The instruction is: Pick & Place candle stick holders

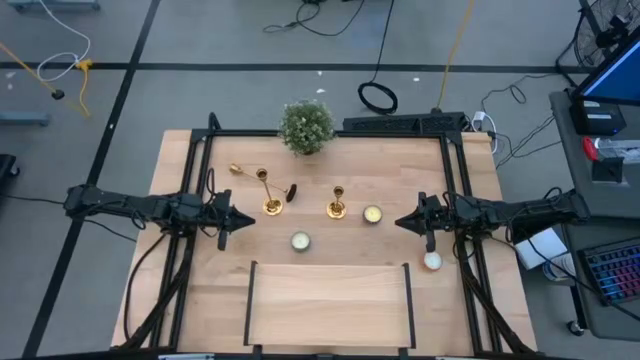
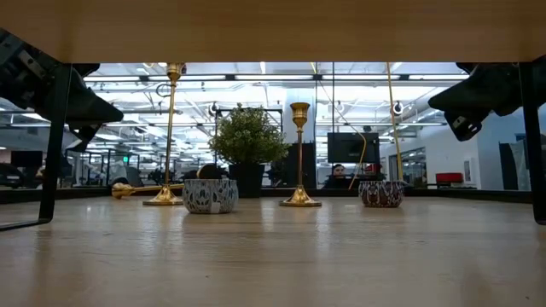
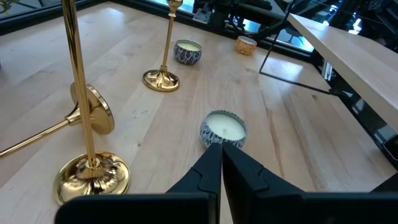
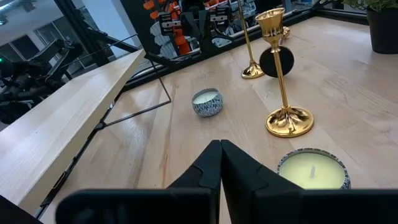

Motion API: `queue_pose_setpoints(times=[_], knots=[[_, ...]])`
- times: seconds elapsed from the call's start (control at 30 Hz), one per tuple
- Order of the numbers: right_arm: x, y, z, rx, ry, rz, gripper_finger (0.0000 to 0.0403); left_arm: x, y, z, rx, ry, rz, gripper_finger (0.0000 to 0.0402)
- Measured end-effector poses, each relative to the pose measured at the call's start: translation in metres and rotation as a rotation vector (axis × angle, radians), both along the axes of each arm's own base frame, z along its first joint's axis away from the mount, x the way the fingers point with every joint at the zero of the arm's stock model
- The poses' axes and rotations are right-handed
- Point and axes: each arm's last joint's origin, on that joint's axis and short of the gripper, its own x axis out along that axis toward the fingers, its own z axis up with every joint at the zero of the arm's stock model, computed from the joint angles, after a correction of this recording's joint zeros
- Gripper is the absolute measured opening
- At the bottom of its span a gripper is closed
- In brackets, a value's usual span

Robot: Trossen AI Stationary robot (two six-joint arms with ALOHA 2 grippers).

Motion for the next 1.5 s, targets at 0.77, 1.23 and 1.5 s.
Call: queue_pose_setpoints(times=[0.77,1.23,1.5], knots=[[0.000,0.000,0.000,0.000,0.000,0.000,0.0004,0.000,0.000,0.000,0.000,0.001,0.000,0.0017],[0.001,-0.001,0.008,0.186,-0.079,-0.045,0.0004,0.000,0.000,0.000,0.000,0.001,0.000,0.0017],[0.001,-0.003,0.018,0.686,-0.191,-0.155,0.0004,0.000,0.000,0.000,0.000,0.001,0.000,0.0017]])
